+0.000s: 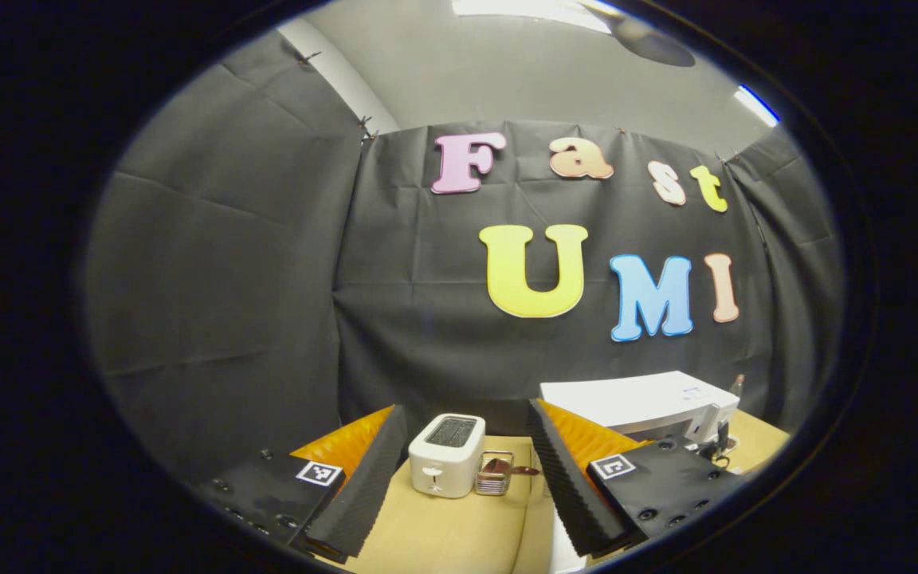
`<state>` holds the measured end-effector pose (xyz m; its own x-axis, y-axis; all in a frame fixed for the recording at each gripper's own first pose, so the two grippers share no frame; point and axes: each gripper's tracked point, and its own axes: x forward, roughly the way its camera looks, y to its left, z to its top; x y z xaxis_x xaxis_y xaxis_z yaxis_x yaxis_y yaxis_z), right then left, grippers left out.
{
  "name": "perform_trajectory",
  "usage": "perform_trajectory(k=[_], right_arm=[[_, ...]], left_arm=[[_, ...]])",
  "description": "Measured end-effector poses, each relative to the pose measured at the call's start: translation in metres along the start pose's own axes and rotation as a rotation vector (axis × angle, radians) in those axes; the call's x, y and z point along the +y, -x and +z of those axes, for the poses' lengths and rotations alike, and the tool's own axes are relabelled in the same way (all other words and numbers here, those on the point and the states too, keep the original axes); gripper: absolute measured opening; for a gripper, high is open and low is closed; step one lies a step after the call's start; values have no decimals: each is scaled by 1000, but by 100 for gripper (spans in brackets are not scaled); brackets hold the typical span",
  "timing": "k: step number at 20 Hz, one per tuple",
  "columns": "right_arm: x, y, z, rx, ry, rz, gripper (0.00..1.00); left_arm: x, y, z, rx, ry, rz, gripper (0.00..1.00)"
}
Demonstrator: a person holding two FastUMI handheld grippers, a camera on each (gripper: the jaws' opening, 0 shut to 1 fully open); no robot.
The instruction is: Open the microwave oven with the left hand, put the food in, and close the microwave oven.
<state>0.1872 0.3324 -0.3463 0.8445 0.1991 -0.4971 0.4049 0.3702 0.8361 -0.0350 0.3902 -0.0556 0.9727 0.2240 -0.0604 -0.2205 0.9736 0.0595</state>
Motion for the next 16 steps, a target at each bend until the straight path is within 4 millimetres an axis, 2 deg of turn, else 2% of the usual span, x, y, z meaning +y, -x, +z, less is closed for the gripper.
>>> perform_trajectory(k=[4, 6, 7, 8, 9, 10, 12, 14, 16], right_arm=[[-3, 29, 6, 35, 161, 18, 94], [-2, 50, 15, 29, 310, 39, 94], [-3, 60, 21, 15, 393, 38, 94], [-4, 71, 27, -1, 466, 45, 94], [-2, 81, 33, -20, 529, 51, 94], [-1, 95, 39, -37, 594, 57, 94], [6, 120, 53, -82, 750, 74, 94], [20, 152, 69, -147, 904, 113, 94], [36, 185, 85, -221, 1029, 161, 94]], left_arm=[[-14, 1, 1, -5, 2, -22, 100], [-23, 0, 2, -10, -7, -36, 100], [-25, 0, 0, -9, -10, -43, 97], [-30, 0, -3, -4, -12, -49, 100], [-35, 0, -6, 0, -11, -56, 97], [-40, 0, -6, 0, -9, -64, 100], [-50, -2, -9, 6, -15, -81, 98], [-60, -2, -9, -2, -20, -95, 100], [-67, 0, -8, -8, -23, -109, 97]])
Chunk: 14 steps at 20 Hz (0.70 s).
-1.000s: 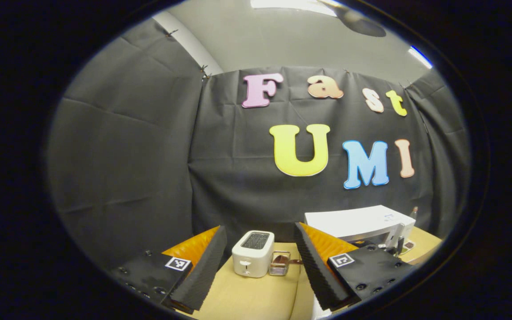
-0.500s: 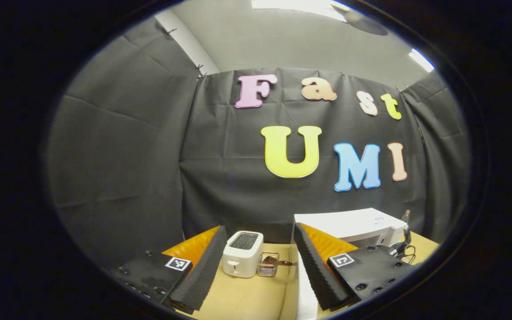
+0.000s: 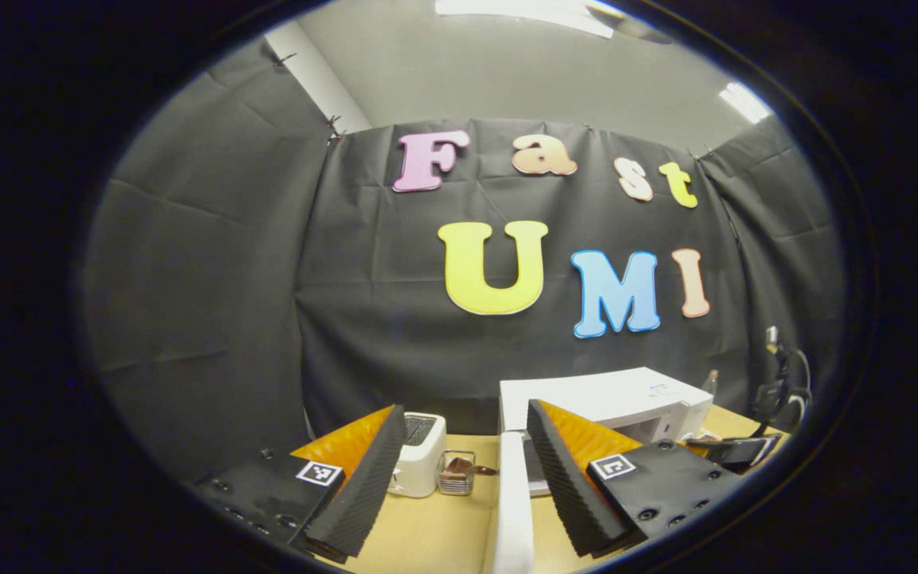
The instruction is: Open the microwave oven with the left hand, put the food in, and close the microwave oven.
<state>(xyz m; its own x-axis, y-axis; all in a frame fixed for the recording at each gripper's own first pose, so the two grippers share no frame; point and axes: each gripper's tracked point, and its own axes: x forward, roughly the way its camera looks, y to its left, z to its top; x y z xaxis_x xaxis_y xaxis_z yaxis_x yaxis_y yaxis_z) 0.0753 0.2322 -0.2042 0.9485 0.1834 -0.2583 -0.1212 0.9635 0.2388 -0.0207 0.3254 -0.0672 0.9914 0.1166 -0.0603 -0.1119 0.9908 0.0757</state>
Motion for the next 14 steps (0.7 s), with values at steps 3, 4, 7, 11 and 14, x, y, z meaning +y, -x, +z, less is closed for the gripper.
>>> perform_trajectory(k=[3, 4, 7, 11, 14], right_arm=[[-2, 40, 48, -96, 109, 24, 94], [-7, 55, 63, -125, 117, 9, 94], [-14, 95, 109, -199, 160, -43, 94], [-19, 125, 139, -261, 144, -73, 94], [-16, 133, 146, -271, 152, -53, 94]], left_arm=[[-12, 2, 3, -6, -6, -13, 100], [-16, 2, 3, -10, -10, -16, 97], [-33, 9, -1, 0, 19, -56, 99], [-47, 18, 3, -17, 26, -87, 97], [-54, 24, -2, 2, 0, -112, 96]])
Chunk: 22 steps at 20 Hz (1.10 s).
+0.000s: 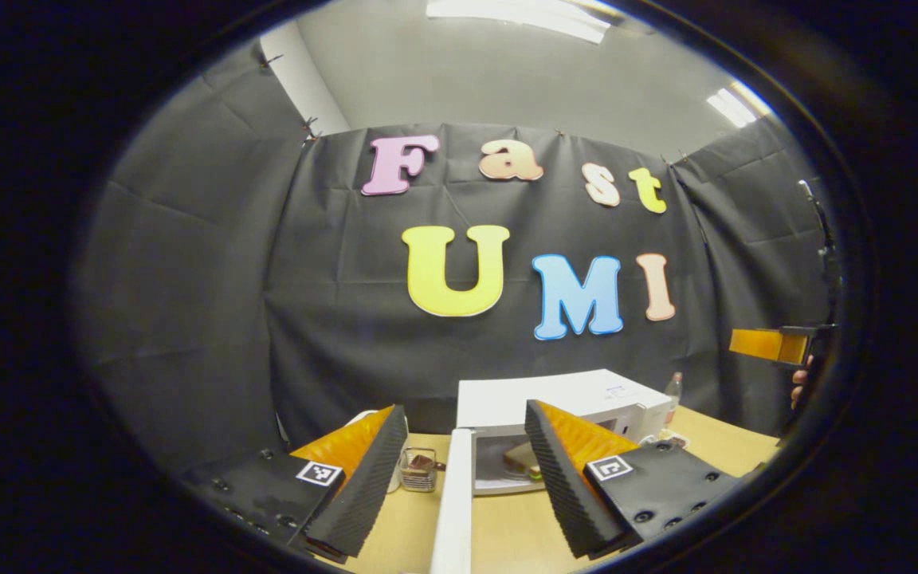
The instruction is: Open the microwave oven with the left hand, put the food in, and close the microwave oven.
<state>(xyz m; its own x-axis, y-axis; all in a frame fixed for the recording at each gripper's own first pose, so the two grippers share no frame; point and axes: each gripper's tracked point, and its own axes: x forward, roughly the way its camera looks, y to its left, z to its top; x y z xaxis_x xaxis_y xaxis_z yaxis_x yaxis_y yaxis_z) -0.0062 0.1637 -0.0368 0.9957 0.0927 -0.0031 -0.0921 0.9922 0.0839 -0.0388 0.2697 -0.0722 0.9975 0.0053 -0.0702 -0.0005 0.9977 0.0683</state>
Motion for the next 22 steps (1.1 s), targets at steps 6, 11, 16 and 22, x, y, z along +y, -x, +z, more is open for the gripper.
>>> perform_trajectory(k=[6, 11, 16, 22], right_arm=[[6, 0, 14, -44, 41, 19, 94], [12, -1, 16, -41, 40, 42, 94], [9, -4, 11, -27, 37, 46, 94], [10, -1, 7, -11, 35, 40, 94]], left_arm=[[-6, 18, -11, 51, 15, -78, 25], [25, 42, -45, 129, -11, -41, 7], [57, 66, -105, 278, -22, -6, 7], [57, 87, -154, 387, 2, -41, 7]])
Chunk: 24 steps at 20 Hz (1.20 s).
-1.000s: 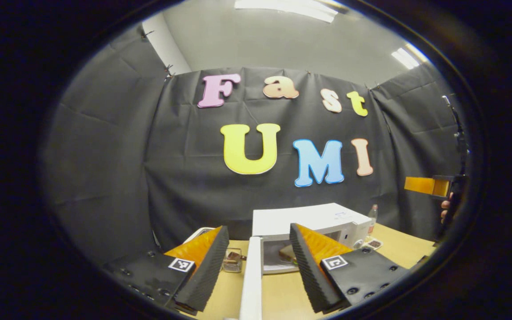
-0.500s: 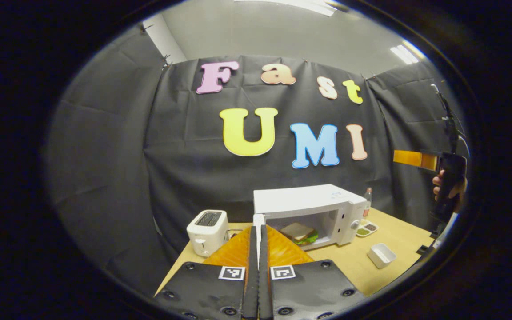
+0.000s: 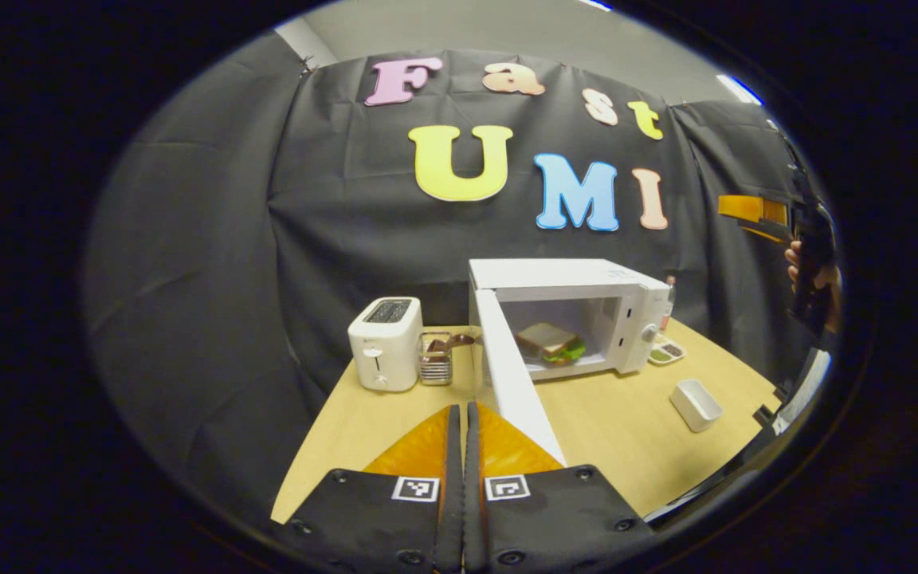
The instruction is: Open the microwave oven with the left hand, put the food in, and close the microwave oven.
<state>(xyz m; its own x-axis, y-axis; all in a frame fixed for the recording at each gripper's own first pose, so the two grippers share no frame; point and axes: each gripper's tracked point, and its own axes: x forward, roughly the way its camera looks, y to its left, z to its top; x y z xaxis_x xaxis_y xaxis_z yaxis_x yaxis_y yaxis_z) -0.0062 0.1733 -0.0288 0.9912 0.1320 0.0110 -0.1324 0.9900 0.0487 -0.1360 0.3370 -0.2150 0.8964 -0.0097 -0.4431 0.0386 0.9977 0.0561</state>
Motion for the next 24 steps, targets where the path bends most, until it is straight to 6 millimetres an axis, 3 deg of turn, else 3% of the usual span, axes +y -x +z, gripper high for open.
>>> perform_trajectory(k=[3, 6, 16, 19, 20, 24], right_arm=[[-3, 1, -3, 4, 0, -7, 94], [-6, 0, -2, 3, 6, -17, 94], [-26, -11, 33, -79, 88, 2, 94], [-32, -17, 30, -58, 91, 47, 94], [-38, -20, 32, -65, 98, 56, 94], [-65, -33, 33, -71, 85, 48, 94]], left_arm=[[-5, 1, -24, 51, -17, -25, 7], [-20, 9, -20, 35, -15, -64, 7], [-123, -12, -10, 39, -12, -187, 7], [-156, -24, -5, 64, 8, -206, 9], [-168, -29, -3, 63, -2, -213, 5], [-206, -58, 8, 61, -3, -226, 7]])
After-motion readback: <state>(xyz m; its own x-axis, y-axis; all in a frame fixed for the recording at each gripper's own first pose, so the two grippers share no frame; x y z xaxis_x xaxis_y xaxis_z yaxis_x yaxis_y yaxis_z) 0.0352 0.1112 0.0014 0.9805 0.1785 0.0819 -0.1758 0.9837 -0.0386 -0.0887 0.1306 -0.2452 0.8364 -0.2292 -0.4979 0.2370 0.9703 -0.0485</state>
